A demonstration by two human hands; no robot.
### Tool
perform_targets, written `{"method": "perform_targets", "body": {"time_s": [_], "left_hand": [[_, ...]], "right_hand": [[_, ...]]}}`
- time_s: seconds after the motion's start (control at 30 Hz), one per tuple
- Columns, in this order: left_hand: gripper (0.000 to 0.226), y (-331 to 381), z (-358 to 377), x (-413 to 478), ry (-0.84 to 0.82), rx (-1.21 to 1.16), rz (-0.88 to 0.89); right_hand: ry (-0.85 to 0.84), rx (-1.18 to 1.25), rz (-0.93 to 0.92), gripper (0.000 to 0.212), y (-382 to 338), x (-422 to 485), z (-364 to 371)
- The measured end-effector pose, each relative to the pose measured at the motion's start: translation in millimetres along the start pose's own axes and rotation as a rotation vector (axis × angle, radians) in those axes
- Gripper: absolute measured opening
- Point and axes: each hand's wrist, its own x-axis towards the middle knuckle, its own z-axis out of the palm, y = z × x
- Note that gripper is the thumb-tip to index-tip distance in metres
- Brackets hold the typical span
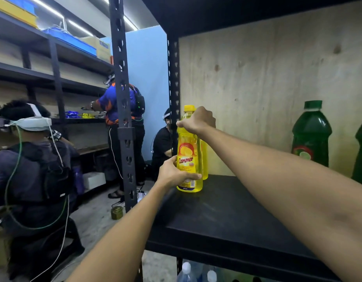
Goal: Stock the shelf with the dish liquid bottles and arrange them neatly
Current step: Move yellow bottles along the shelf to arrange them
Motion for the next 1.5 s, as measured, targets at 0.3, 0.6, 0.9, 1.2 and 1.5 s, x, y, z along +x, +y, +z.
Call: {"method": "perform_targets", "body": {"time_s": [0.3,0.6,0.9,1.2,1.5], "left_hand": [[0.083,6.5,1.1,-17.8,-0.002,0.052,0.010],[0.128,58.8,-2.5,-72.0,0.183,0.247,-0.067],[0.039,219.2,103.0,-215.5,-0.057,-0.035,0.686],[0.028,335.6,279.6,-297.7,-0.446,-0.020,0.520],[0.047,327.9,337.5,-296.4,-0.401,0.145,0.307]], "right_hand": [[0.018,0.020,-0.026,0.052,10.0,-12.6,-6.3],[-0.258,0.121,0.004,0.067,7.6,-51.9,-95.4],[0.153,0.026,-0.021,0.012,76.8,-154.9,-379.4],[0.454,-0.059,0.307,0.023,235.3,-151.5,-498.2],[0.186,-0.003,0.092,0.065,240.5,-122.7,-464.6]]}}
